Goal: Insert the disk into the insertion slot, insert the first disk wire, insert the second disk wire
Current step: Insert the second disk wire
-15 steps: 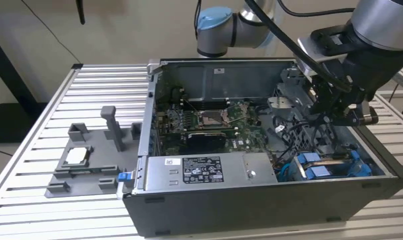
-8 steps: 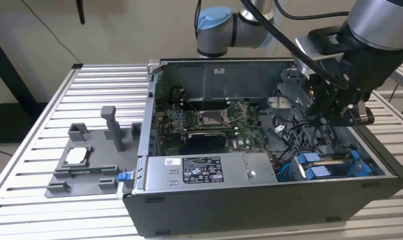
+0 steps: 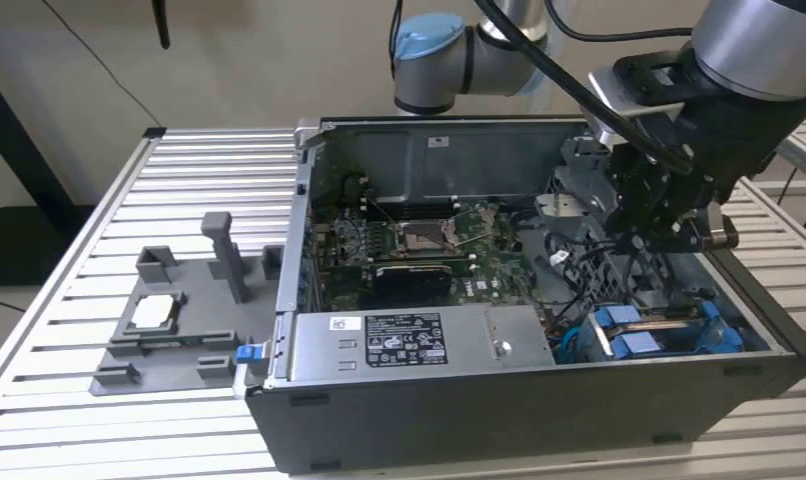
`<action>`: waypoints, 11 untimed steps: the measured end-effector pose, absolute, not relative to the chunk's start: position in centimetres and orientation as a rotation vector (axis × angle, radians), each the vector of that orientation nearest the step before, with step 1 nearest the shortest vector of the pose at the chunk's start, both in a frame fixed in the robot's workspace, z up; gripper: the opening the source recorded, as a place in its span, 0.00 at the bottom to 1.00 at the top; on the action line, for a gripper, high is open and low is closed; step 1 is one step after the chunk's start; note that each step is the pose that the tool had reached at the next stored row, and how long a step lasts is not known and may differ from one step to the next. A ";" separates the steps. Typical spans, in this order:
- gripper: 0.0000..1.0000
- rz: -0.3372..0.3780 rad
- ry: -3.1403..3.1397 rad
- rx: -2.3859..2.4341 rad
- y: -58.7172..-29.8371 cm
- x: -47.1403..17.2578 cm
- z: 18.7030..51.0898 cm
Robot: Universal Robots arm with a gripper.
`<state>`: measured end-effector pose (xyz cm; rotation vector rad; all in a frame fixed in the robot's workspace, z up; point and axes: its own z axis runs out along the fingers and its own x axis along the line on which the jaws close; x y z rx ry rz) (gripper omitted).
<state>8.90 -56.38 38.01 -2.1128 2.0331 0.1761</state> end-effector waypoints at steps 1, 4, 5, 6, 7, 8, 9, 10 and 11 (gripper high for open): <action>0.30 0.178 2.034 -2.114 -56.4 8.9 38.0; 0.20 0.180 2.036 -2.115 -56.4 8.9 37.9; 0.20 0.181 2.036 -2.115 -56.4 8.9 37.9; 0.20 0.182 2.037 -2.115 -56.4 8.9 37.9; 0.20 0.183 2.037 -2.116 -56.4 8.9 37.9; 0.20 0.185 2.038 -2.116 -56.5 8.9 37.9; 0.20 0.185 2.038 -2.116 -56.5 8.9 37.9; 0.18 0.185 2.038 -2.116 -56.5 8.9 37.9; 0.18 0.185 2.038 -2.116 -56.7 8.9 37.9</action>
